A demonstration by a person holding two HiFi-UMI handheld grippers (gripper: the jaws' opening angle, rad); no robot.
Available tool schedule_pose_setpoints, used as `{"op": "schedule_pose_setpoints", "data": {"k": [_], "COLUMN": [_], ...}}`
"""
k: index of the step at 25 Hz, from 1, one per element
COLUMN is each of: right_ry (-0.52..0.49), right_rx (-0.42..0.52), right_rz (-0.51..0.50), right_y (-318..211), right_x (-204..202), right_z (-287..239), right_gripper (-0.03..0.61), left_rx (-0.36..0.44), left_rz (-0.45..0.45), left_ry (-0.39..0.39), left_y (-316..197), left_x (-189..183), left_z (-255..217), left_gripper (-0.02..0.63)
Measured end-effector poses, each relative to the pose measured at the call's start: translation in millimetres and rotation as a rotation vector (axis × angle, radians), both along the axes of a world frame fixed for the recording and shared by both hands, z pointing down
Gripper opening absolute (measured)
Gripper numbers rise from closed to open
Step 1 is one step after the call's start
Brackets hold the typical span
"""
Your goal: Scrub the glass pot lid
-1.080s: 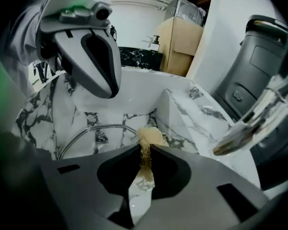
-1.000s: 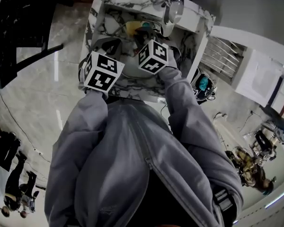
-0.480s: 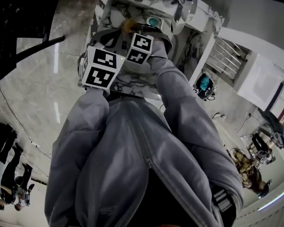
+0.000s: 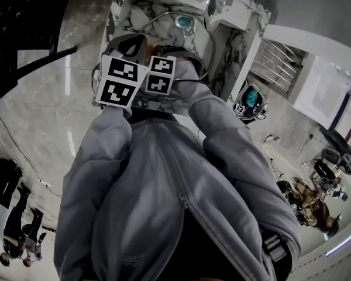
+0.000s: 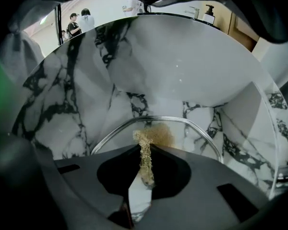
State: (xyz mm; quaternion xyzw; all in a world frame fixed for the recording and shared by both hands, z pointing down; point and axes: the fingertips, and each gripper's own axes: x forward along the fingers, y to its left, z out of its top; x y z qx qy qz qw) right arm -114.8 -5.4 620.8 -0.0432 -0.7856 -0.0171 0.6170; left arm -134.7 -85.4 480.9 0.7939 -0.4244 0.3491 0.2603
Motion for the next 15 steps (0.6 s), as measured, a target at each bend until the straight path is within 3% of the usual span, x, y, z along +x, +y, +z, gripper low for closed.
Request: {"op": "schedule_pose_setpoints", "data": {"k": [8, 13, 15], "right_ry": [-0.014, -0.070, -0.127], "right_rx": [-0.258, -0.573, -0.627], "right_rz": [0.100, 0.254, 0.307], "right_y": [62.8, 102.4, 103.1], "right_x": [6.5, 6.3, 5.9], "right_z": [3.8, 0.1, -4.1], "right_gripper": [0.057, 0.058, 0.057], "left_rx": [-0.001, -0.013, -0.018], "left_rz": [0.019, 0.032, 0.042], "left_ry": [0.012, 0.021, 0.024], "left_y": [15.5, 22.7, 24.2], "left_x": [10.6, 16.6, 19.1], "left_z": [-0.5, 1.8, 4.2], "left_gripper": [0.015, 0.015, 0.015]}}
